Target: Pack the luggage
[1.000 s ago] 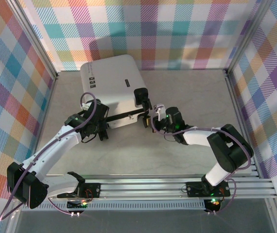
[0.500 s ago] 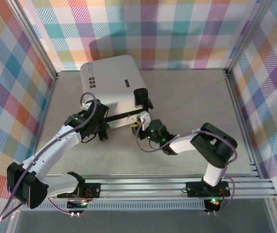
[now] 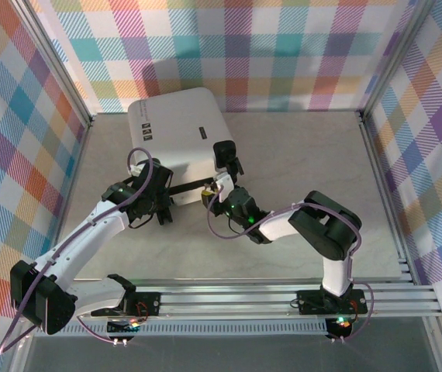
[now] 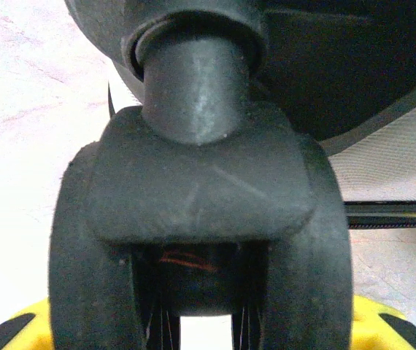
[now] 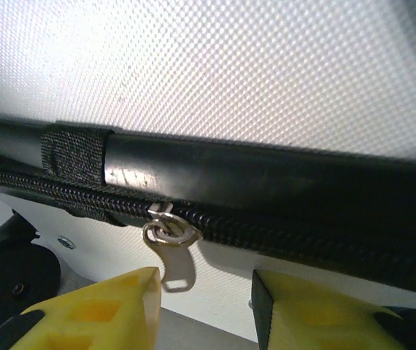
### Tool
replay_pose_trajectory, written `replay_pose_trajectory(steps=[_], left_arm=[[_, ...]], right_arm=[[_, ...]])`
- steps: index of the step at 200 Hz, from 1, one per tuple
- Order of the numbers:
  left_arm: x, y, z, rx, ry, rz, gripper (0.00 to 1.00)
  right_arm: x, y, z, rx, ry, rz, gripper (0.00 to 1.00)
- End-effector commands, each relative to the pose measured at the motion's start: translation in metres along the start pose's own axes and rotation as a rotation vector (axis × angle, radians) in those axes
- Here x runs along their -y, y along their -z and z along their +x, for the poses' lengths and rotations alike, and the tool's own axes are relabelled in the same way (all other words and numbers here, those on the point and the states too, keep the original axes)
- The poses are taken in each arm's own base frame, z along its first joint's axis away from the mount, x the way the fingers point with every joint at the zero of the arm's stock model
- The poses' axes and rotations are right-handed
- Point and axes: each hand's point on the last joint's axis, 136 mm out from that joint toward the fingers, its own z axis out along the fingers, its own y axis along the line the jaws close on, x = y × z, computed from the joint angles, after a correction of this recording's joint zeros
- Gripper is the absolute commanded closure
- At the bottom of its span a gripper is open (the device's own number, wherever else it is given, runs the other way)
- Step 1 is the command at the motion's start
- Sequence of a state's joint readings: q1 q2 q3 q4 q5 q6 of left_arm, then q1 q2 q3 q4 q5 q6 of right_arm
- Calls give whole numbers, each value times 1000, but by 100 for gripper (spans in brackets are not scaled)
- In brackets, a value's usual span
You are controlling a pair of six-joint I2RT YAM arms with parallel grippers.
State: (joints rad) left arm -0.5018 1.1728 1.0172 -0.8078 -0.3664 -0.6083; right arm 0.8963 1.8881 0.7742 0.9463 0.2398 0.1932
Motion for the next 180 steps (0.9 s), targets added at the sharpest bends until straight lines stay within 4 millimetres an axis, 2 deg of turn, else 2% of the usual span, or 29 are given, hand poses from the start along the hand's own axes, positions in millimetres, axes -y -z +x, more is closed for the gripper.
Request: replay_pose_trajectory(steps=[1, 50, 84, 111, 123, 147, 180], left_arm=[[-3, 20, -31, 140, 86, 31, 92], [1, 18, -28, 125, 92, 59, 92], [3, 19, -26, 120, 102, 77, 93], [6, 19, -25, 115, 106, 91, 93], [6, 18, -25, 113, 108, 90, 93], [7, 18, -24, 110, 111, 98, 94], [7, 20, -24, 113, 110, 98, 94]], right_arm=[[-8, -12, -19, 58, 5, -8, 61], [-9, -21, -22, 64, -12, 11, 62], [-4, -22, -25, 68, -84, 67, 73], [-5, -22, -27, 66, -108, 101, 73], [-3, -23, -28, 65, -117, 115, 79], [-3, -20, -29, 65, -122, 114, 100], [-2, -15, -31, 72, -83, 116, 100]])
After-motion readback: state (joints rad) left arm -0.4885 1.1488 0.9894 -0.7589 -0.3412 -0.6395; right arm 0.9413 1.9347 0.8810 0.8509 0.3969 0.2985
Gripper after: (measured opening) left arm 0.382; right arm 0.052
